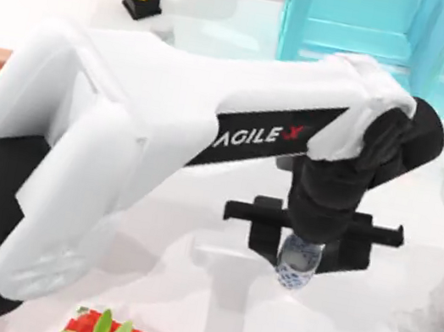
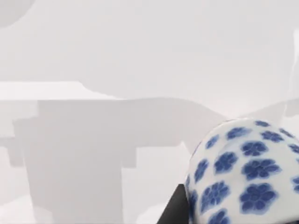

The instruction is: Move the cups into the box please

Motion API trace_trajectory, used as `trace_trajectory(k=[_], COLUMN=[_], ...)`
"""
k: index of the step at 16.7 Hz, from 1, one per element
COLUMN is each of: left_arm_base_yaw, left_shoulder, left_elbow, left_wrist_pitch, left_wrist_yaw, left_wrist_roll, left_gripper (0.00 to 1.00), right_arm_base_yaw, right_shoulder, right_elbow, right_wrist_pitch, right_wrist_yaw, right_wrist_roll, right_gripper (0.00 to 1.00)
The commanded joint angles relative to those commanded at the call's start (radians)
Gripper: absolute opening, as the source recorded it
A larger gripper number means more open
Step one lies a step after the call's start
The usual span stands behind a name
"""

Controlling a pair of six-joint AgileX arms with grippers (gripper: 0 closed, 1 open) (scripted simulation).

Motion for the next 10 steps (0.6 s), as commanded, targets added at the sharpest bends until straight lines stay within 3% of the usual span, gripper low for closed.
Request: trace_trajectory(k=[6,10], left_arm_base_yaw=[0.105,0.133], left_shoulder=[-0.271,-0.331], left_elbow=[-0.140,-0.179], left_wrist_pitch=[-0.114,-0.149], left_wrist_yaw=[-0.003,-0.003], left_wrist_roll=[0.104,0.134], left_gripper=[0.00,0.00], right_arm_base_yaw=[0.000,0.000], right_shoulder=[0.000,0.000], right_elbow=[0.000,0.000], right_wrist_pitch=[0.000,0.000], right_wrist_yaw=[0.000,0.000], right_wrist_roll=[0.000,0.000], right_gripper=[1.00,1.00])
